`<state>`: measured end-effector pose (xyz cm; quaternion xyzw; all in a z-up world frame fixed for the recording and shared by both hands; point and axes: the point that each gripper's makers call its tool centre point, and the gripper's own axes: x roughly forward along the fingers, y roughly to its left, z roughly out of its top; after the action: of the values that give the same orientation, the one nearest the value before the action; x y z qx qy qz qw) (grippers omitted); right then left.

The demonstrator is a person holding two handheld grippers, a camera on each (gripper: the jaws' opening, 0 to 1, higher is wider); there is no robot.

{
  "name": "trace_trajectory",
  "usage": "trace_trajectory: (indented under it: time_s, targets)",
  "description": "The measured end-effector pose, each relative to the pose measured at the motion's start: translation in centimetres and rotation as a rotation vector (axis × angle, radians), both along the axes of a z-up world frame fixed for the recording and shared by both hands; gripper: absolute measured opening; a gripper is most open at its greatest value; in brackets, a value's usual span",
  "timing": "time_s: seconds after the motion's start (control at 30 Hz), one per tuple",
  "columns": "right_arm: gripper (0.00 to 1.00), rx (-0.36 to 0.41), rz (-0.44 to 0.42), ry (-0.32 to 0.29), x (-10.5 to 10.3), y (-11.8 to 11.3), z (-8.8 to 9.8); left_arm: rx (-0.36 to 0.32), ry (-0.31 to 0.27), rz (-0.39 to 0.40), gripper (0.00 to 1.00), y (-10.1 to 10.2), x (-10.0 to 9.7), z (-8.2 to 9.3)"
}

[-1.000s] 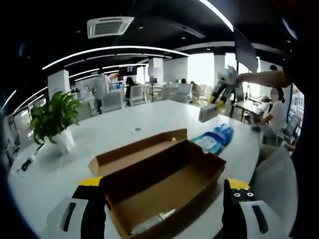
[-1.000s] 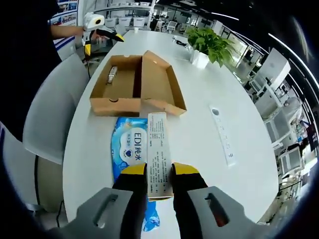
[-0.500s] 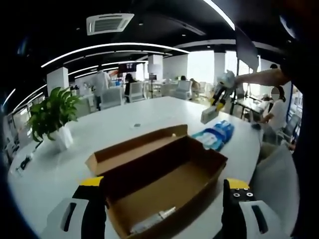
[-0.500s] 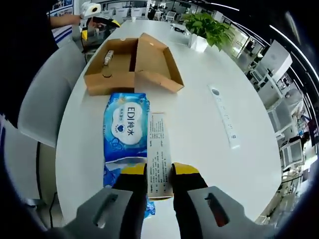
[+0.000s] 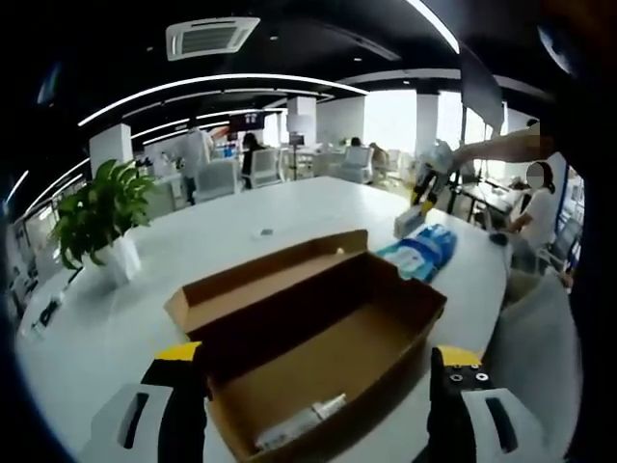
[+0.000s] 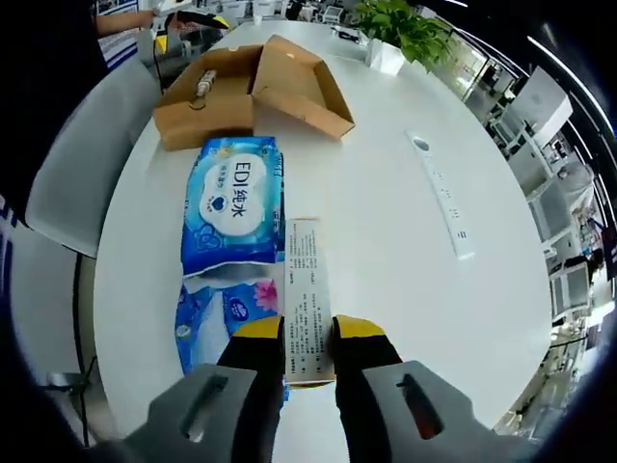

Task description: Operate the shoe box by opening the lid, removing the specified soft item, and placing it in the target area until the item is outside and the box remains undamaged.

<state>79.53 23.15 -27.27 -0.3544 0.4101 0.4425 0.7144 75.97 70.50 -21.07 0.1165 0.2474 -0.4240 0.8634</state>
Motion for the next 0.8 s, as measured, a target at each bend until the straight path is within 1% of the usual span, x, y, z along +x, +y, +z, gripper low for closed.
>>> trace_trajectory:
  time_s: [0.23,0.4,0.47,0.57,0.8]
  targets:
    - [0.16,-0.037,0.016,0.027,-0.7,-0.9,-1.7,0.014,0.015,-0.006,0.96,-0.8,-0.7,-0.3]
    - [0.16,-0.047,0.018,0.032,-0.9,-1.6,-2.2,0.018,0.022,-0.009,0.97,-1.3,-1.4,-0.2]
    - [0.16,-0.084,0.038,0.037,-1.1,-2.1,-2.7,0.015,0.022,-0.008,0.97,-1.4,-1.4,-0.1]
    - [0.17,-0.113,0.050,0.046,-1.1,-2.9,-3.5,0.018,0.022,-0.007,0.97,-1.4,-1.4,0.0]
    - [0.16,-0.140,0.057,0.063,-0.9,-3.4,-4.3,0.011,0.020,0.015,0.97,-0.9,-1.7,0.3]
